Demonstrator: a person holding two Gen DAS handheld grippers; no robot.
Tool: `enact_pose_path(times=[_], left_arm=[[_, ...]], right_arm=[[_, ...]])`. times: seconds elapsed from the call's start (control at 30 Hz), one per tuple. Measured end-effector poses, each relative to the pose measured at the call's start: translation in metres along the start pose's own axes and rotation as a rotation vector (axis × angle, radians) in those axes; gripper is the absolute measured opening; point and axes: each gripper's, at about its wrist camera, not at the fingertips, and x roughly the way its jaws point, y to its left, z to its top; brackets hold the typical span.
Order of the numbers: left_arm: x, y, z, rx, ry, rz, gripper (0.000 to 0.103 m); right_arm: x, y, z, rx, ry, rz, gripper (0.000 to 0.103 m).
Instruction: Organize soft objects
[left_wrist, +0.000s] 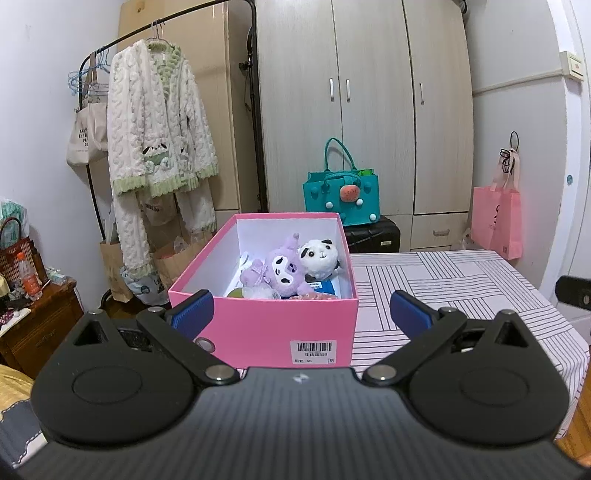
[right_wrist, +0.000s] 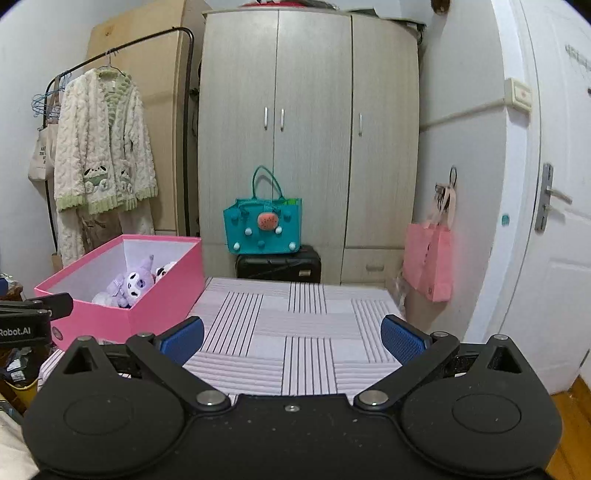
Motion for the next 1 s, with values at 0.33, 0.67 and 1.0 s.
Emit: enact_pose_path(times=[0.33,0.67,1.0], left_arm=[[-0.003,0.0,0.0,0.0,0.002,-0.006,0.103],[-0.002,0.004,-0.002,0.003,0.008,0.014,0.103],[-0.002,0.006,-0.004,0.007,0.02,-0.008,0.103]], right_arm=[[-0.006,0.0,-0.003,0.021,-0.005,0.027,0.103],[0.003,-0.009,-0.008,0.022,0.004,-0.067,0.103],[0.005,-0.007,-0.009,0.005,-0.002,-0.073,0.103]])
